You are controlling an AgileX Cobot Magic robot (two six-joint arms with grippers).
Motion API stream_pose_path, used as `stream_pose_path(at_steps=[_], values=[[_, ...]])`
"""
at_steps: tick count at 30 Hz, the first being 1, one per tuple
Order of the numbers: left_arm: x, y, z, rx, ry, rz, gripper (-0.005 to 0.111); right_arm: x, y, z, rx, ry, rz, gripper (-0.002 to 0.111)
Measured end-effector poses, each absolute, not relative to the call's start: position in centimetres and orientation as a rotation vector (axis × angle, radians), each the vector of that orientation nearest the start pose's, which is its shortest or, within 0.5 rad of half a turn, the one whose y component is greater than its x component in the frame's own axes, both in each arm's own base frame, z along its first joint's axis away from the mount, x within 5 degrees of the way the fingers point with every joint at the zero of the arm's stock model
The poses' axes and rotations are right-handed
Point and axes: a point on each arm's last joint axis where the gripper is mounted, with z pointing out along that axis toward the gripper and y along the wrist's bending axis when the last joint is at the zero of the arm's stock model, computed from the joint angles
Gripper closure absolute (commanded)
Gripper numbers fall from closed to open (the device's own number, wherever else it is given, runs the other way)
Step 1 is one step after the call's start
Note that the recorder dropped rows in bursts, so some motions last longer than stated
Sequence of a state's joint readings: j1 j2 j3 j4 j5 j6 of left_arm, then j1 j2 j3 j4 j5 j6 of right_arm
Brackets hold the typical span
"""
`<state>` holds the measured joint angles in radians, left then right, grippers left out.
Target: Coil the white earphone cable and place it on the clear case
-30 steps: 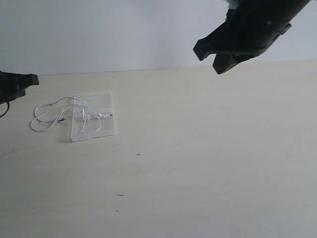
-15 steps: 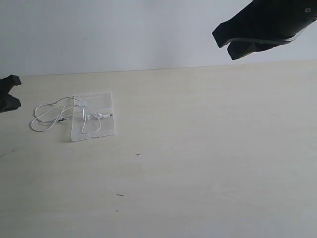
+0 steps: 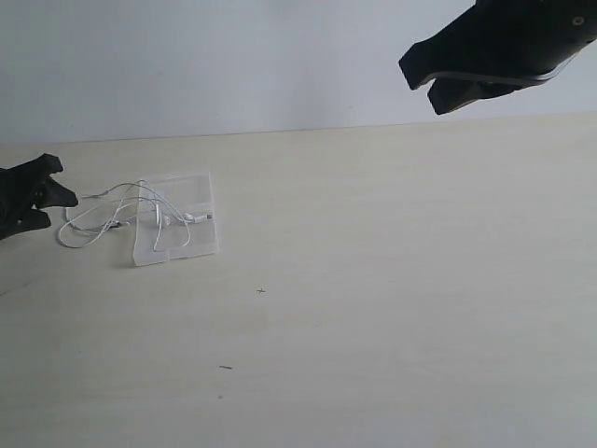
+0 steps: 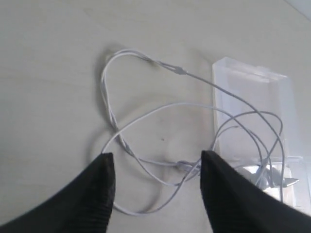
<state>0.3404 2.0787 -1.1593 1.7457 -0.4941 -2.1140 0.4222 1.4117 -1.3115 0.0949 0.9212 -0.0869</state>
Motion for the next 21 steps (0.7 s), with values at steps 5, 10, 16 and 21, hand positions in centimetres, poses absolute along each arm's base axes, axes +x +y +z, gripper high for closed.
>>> stream_pose_path(at_steps=[5,10,16,21], values=[[40.0,8.8,11.7,-0.512,2.377,-0.537,0.066,27.0,12.9,35.4,-0.594,2.445,0.256,0.108],[40.6,7.2,11.9,-0.334,2.390,-0.486,0.057,27.0,12.9,35.4,-0.593,2.443,0.256,0.108],[41.0,5.8,11.8,-0.191,2.403,-0.382,0.055,27.0,12.9,35.4,-0.592,2.441,0.257,0.108],[41.2,6.7,11.7,-0.270,2.395,-0.258,0.055,27.0,12.9,35.4,-0.592,2.439,0.257,0.108]])
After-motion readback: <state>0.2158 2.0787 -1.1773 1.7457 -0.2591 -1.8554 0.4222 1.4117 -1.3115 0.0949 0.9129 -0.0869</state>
